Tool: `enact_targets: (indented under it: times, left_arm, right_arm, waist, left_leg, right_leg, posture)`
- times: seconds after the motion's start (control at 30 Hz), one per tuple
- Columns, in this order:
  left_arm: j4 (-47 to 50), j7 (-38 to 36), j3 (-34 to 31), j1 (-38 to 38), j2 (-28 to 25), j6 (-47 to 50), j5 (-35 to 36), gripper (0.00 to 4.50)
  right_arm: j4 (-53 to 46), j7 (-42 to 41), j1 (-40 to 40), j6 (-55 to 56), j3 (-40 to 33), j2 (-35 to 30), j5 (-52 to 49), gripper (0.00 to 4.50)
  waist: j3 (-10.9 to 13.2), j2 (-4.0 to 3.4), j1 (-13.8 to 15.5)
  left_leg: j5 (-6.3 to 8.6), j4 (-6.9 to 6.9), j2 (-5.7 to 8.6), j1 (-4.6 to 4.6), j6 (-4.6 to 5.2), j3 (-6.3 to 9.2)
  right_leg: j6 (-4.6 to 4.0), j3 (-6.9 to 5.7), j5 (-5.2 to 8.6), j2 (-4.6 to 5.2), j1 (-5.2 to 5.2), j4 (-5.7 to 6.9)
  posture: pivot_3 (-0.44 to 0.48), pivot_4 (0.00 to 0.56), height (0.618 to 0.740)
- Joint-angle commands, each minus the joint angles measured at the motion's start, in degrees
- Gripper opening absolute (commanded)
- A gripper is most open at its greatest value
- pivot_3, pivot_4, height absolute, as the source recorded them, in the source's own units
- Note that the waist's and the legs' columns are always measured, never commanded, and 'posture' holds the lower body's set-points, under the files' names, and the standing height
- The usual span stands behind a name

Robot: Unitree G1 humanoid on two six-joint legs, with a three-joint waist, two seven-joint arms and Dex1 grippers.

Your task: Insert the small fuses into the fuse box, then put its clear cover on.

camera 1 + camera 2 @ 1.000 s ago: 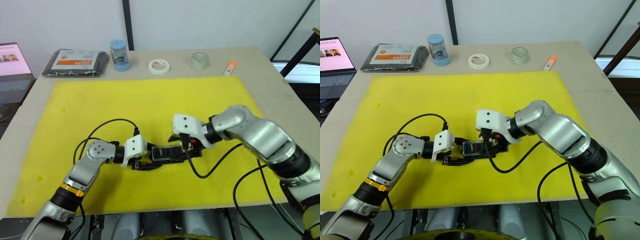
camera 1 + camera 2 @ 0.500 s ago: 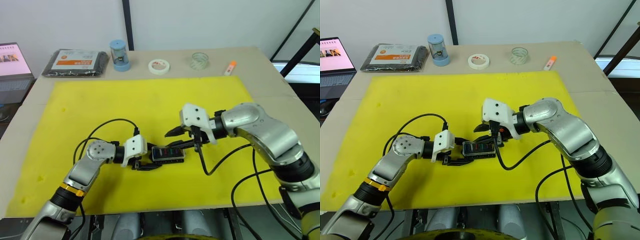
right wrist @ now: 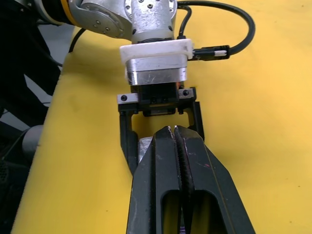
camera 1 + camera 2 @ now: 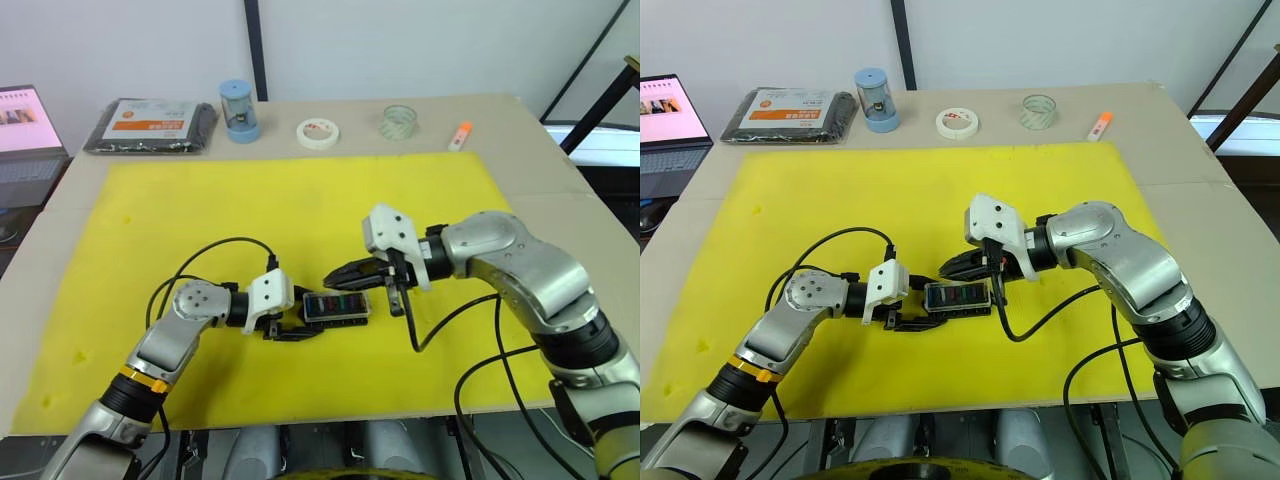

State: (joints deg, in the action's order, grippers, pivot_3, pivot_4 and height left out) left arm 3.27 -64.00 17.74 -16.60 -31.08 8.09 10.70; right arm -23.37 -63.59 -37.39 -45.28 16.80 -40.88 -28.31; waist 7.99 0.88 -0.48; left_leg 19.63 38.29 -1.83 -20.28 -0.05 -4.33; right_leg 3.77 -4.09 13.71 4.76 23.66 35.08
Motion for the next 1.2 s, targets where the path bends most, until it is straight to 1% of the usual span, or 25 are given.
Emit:
enact_targets:
  times: [0.03, 0.13, 0.2, 0.27, 0.33, 0.4, 0.43, 0.5, 0.73, 0.9, 0.93, 0.97, 1.03, 1.07, 1.13, 1.2]
  left_arm:
    - [0.6, -0.2, -0.1, 0.3, -0.5, 0.5, -0.1, 2.75]
    - [1.2, -0.2, -0.1, 0.5, -0.7, 0.7, 0.0, 2.75]
    - [1.6, -0.1, -0.1, 0.6, -0.8, 1.0, 0.0, 2.75]
    - [1.8, -0.1, -0.1, 0.6, -0.7, 1.1, 0.1, 2.75]
    - [1.9, 0.0, -0.2, 0.5, -0.7, 1.2, 0.1, 2.75]
    - [2.0, 0.0, -0.2, 0.5, -0.7, 1.4, 0.1, 2.75]
    - [2.1, 0.0, -0.1, 0.5, -0.7, 1.5, 0.1, 2.75]
    - [2.2, 0.0, -0.1, 0.6, -0.7, 1.5, 0.1, 2.75]
    - [2.8, 0.2, -0.3, 0.8, -0.8, 1.7, 0.2, 2.75]
    - [2.8, 0.3, -0.8, 0.5, -1.5, 0.5, -0.4, 2.75]
    - [2.8, 0.2, -0.9, 0.5, -2.0, 0.2, -0.5, 3.47]
    - [3.1, 0.0, -1.3, 0.5, -2.6, 0.0, -0.5, 3.73]
    - [3.9, -0.5, -1.8, 0.6, -4.0, -0.4, -0.4, 4.44]
    - [5.0, -1.0, -2.6, 0.9, -5.3, -0.2, 0.2, 4.50]
    - [7.7, -2.3, -5.3, 2.3, -8.9, 0.7, 2.1, 4.50]
    - [10.5, -3.4, -8.0, 3.8, -12.1, 2.4, 4.3, 4.50]
  right_arm:
    - [-0.8, 0.1, -0.4, 0.6, 0.2, 0.1, 0.5, 0.04]
    - [0.7, 0.1, -0.1, 1.8, 1.7, 0.3, 2.0, 0.04]
    - [4.7, -0.7, 1.7, 4.0, 5.4, -0.2, 5.6, 0.04]
    - [10.5, 0.4, 3.4, 6.4, 9.7, -0.3, 10.9, 0.04]
    - [14.7, 0.5, 4.2, 10.0, 13.0, -0.7, 15.8, 0.04]
    - [18.9, 1.6, 4.9, 11.4, 13.7, 0.2, 17.7, 0.04]
    - [19.5, 1.2, 5.2, 12.4, 13.6, 0.0, 18.0, 0.04]
    - [18.7, 0.4, 5.4, 12.0, 12.6, -0.1, 16.9, 0.04]
    - [13.6, -3.2, 5.7, 10.4, 10.5, -1.3, 13.5, 0.04]
    - [8.8, -2.9, 4.2, 7.2, 4.4, 0.0, 8.4, 0.04]
    - [8.3, -2.1, 3.7, 6.3, 3.1, 0.3, 7.9, 0.00]
    - [7.6, -2.3, 3.1, 5.4, 1.9, -0.2, 7.0, 0.00]
    - [6.2, -3.2, 2.7, 4.1, 0.1, -1.6, 5.5, 0.37]
    - [5.7, -3.8, 2.4, 3.5, -1.0, -2.6, 4.7, 0.55]
    - [5.1, -5.3, 1.8, 2.9, -2.8, -4.9, 3.5, 1.29]
    - [4.7, -6.5, 1.5, 2.7, -4.1, -6.8, 2.8, 1.95]
  waist:
    - [0.0, 0.00, 0.0]
    - [0.0, 0.00, 0.0]
    - [0.0, 0.05, 0.0]
    - [-0.1, 0.10, 0.0]
    - [-0.2, -0.07, -0.1]
    - [-0.3, 0.00, -0.1]
    - [-0.3, 0.05, -0.1]
    - [-0.4, 0.11, -0.1]
    - [-0.4, 0.11, -0.1]
    - [-0.3, 0.09, -0.1]
    - [-0.3, 0.07, -0.1]
    - [-0.3, 0.06, -0.1]
    - [-0.3, 0.02, -0.1]
    - [-0.3, 0.00, -0.1]
    - [-0.3, -0.01, -0.1]
    - [-0.2, -0.02, -0.2]
  left_leg:
    - [0.00, 0.00, 0.00, 0.00, 0.00, 0.00]
    - [0.00, 0.00, 0.00, 0.00, 0.00, 0.00]
    - [0.00, 0.00, 0.00, 0.01, 0.00, 0.00]
    - [0.00, 0.00, 0.00, 0.03, 0.00, 0.00]
    - [0.00, 0.00, 0.01, 0.05, 0.00, -0.04]
    - [0.01, -0.02, 0.01, 0.37, 0.02, -0.05]
    - [0.03, -0.07, 0.00, 0.57, 0.06, -0.05]
    - [0.05, -0.12, -0.05, 0.87, 0.09, -0.03]
    - [0.06, -0.12, -0.06, 0.84, 0.08, -0.02]
    - [0.06, -0.13, -0.05, 0.77, 0.08, -0.03]
    - [0.06, -0.13, -0.06, 0.74, 0.08, -0.03]
    - [0.06, -0.13, -0.06, 0.68, 0.08, -0.03]
    - [0.06, -0.13, -0.05, 0.63, 0.08, -0.04]
    - [0.06, -0.13, -0.04, 0.58, 0.08, -0.04]
    - [0.05, -0.11, -0.02, 0.40, 0.08, -0.05]
    - [0.05, -0.09, -0.02, 0.21, 0.07, -0.05]
  right_leg:
    - [0.00, 0.00, 0.00, 0.00, 0.00, 0.00]
    - [0.00, 0.00, 0.00, 0.00, 0.00, 0.00]
    - [0.00, 0.00, 0.00, 0.00, 0.00, 0.00]
    - [0.00, 0.00, 0.00, -0.04, -0.04, -0.01]
    - [0.00, 0.01, 0.00, -0.02, -0.04, -0.01]
    - [0.01, 0.01, 0.01, -0.05, -0.31, -0.04]
    - [0.01, 0.01, 0.03, -0.06, -0.48, -0.13]
    - [0.03, 0.01, 0.07, -0.05, -0.75, -0.13]
    - [0.04, 0.02, 0.08, 0.00, -0.73, -0.12]
    - [0.03, 0.02, 0.08, 0.04, -0.63, -0.11]
    - [0.03, 0.02, 0.08, 0.05, -0.59, -0.10]
    - [0.03, 0.02, 0.08, 0.07, -0.52, -0.09]
    - [0.03, 0.02, 0.08, 0.21, -0.46, -0.07]
    - [0.03, 0.02, 0.08, 0.23, -0.41, -0.07]
    - [0.03, 0.02, 0.08, 0.26, -0.24, -0.07]
    - [0.03, 0.01, 0.07, 0.26, -0.05, -0.07]
  posture:
    - [0.000, 0.150, 0.740]
    - [0.000, 0.150, 0.740]
    - [0.000, 0.150, 0.740]
    - [0.000, 0.150, 0.740]
    - [0.000, 0.150, 0.740]
    - [0.000, 0.150, 0.740]
    - [0.000, 0.150, 0.740]
    - [0.000, 0.150, 0.740]
    - [0.000, 0.150, 0.740]
    - [0.000, 0.150, 0.740]
    - [0.000, 0.150, 0.740]
    - [0.000, 0.150, 0.740]
    - [0.000, 0.150, 0.740]
    - [0.000, 0.150, 0.740]
    - [0.000, 0.150, 0.740]
    - [0.000, 0.150, 0.740]
